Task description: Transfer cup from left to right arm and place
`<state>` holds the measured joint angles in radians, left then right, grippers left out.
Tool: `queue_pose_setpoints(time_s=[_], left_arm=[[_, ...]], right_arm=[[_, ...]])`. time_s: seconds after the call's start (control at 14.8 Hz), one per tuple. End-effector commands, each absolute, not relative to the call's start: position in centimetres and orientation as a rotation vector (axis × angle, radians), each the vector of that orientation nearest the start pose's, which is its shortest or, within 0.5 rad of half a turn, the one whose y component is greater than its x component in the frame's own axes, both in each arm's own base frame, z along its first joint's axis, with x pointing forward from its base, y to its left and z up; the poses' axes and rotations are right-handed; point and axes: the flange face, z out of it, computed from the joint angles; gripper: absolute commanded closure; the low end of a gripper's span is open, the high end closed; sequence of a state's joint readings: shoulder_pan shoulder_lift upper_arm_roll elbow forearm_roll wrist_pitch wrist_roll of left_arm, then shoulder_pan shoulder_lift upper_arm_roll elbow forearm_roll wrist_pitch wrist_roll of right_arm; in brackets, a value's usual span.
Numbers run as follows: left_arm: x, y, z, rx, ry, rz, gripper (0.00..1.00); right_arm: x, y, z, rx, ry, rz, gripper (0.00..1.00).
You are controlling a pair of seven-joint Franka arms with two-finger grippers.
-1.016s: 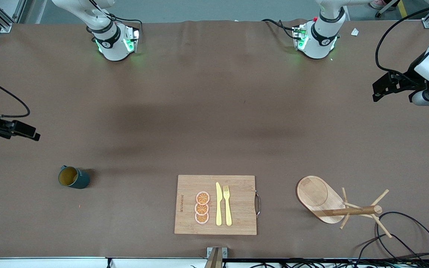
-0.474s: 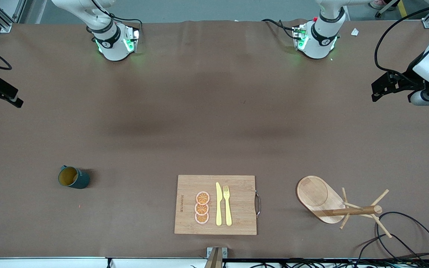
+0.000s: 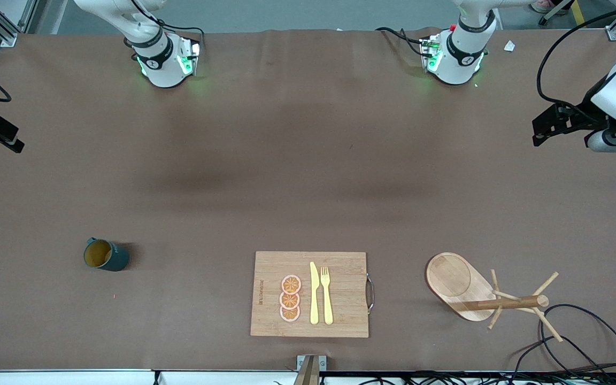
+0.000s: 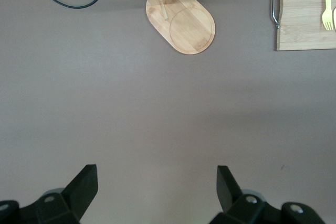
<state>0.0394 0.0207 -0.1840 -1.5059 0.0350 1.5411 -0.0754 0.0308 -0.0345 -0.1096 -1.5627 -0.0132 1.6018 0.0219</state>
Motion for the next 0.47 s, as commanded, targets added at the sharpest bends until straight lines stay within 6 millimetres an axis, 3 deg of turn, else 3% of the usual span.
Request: queue_pose_setpoints(time_s=[0.0, 0.41], left_arm=[[55.0, -8.2, 64.2, -3.098, 0.114, -0.025, 0.0], [53.3, -8.8, 63.1, -3.101, 0.125, 0.02, 0.0]], right_arm=[[54.2, -4.2, 65.3, -3.168, 0.152, -0.098, 0.0], [54.6, -4.3, 64.0, -3.17, 0.154, -0.047, 0.0]])
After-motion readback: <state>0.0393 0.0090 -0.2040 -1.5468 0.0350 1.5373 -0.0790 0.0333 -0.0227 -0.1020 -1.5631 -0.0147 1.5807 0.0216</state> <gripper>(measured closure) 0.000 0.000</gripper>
